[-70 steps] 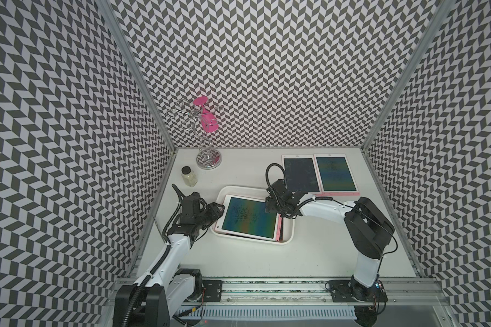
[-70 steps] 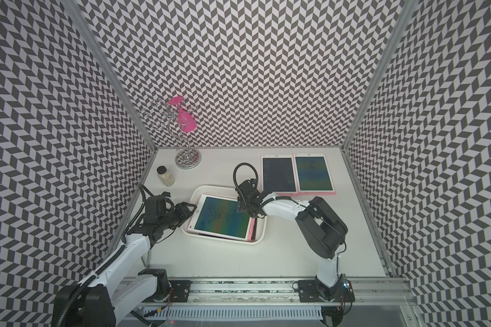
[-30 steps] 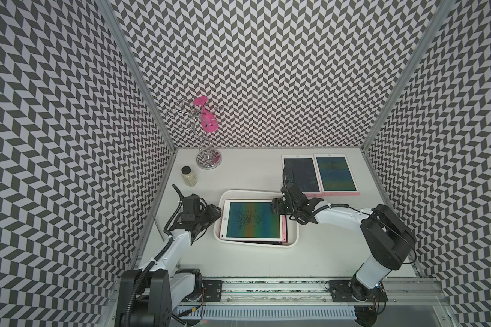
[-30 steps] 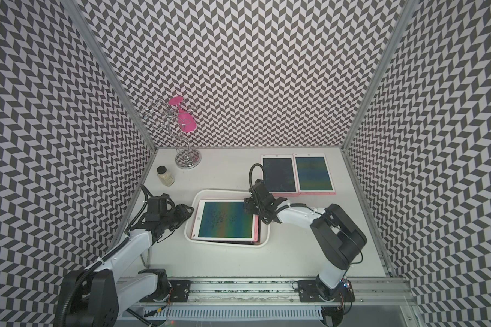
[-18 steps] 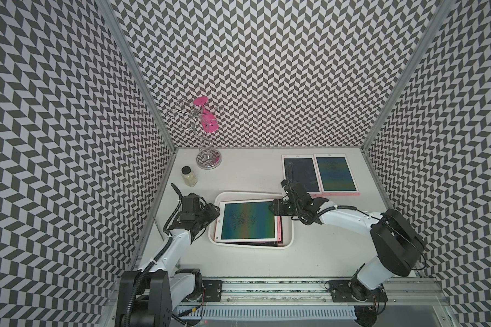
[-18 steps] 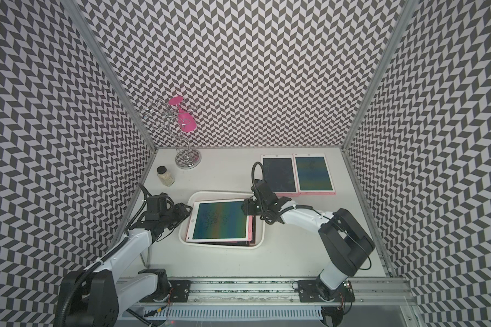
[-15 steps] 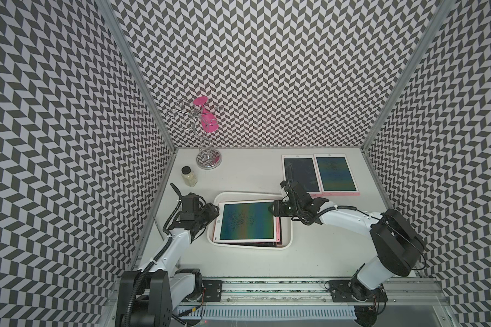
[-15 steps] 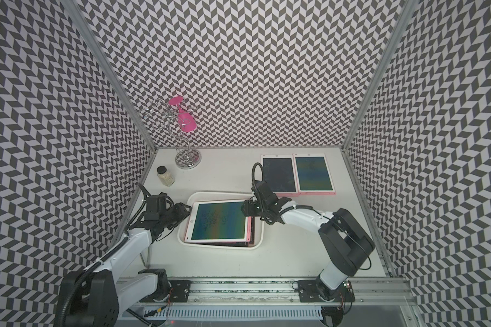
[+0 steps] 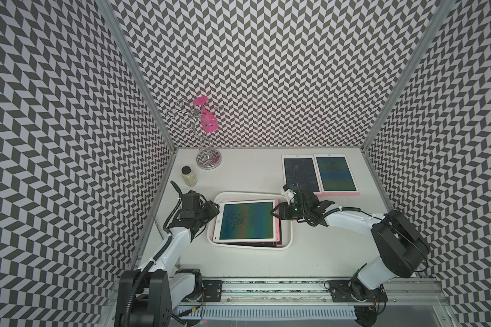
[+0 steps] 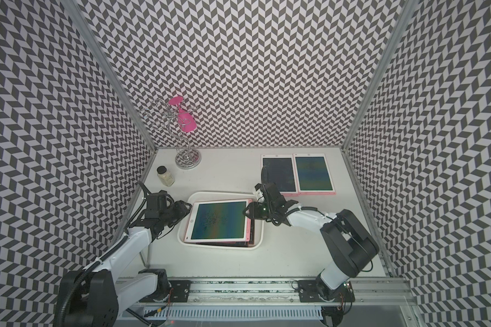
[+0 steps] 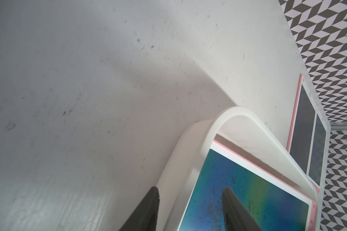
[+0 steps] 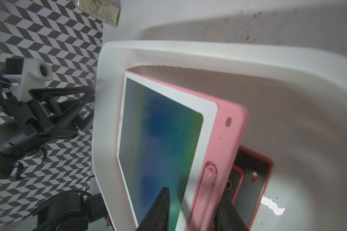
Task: Take out the writing tablet from the storage box
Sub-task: Pick up the writing tablet from the storage box.
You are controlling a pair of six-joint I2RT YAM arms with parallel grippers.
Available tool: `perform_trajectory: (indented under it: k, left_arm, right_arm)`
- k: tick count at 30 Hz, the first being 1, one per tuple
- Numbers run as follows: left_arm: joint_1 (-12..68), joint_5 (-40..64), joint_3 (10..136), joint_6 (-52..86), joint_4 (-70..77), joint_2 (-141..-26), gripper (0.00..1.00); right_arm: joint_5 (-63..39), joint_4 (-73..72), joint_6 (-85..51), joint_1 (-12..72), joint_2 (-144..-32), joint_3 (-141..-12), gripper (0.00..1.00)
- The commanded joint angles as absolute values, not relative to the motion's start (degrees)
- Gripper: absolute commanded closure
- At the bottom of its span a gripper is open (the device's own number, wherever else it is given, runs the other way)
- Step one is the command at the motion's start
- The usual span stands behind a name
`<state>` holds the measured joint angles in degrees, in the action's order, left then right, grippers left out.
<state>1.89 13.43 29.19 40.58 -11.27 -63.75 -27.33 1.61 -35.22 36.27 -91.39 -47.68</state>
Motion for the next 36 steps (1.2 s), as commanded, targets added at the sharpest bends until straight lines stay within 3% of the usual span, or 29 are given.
perform_trajectory:
  k: [1, 11, 26, 36]
  left_arm:
    - [3.7, 14.7, 31.3, 41.9, -9.4, -64.6, 0.48]
    - [6.2, 13.9, 32.8, 42.6, -9.1, -65.0, 0.48]
    - [5.8, 13.0, 36.4, 42.5, -12.1, -63.8, 0.49]
    - [4.7, 15.8, 38.0, 43.4, -12.0, -61.0, 0.5]
  right_arm:
    - [-32.7, -4.7, -36.0, 36.1, -89.7, -47.3, 0.64]
    - [-34.4, -6.1, -36.5, 36.0, -91.4, -47.8, 0.66]
    - [-36.5, -6.6, -37.7, 32.4, -87.5, -45.4, 0.95]
    - [-40.3, -5.9, -38.5, 28.9, -82.7, -44.8, 0.96]
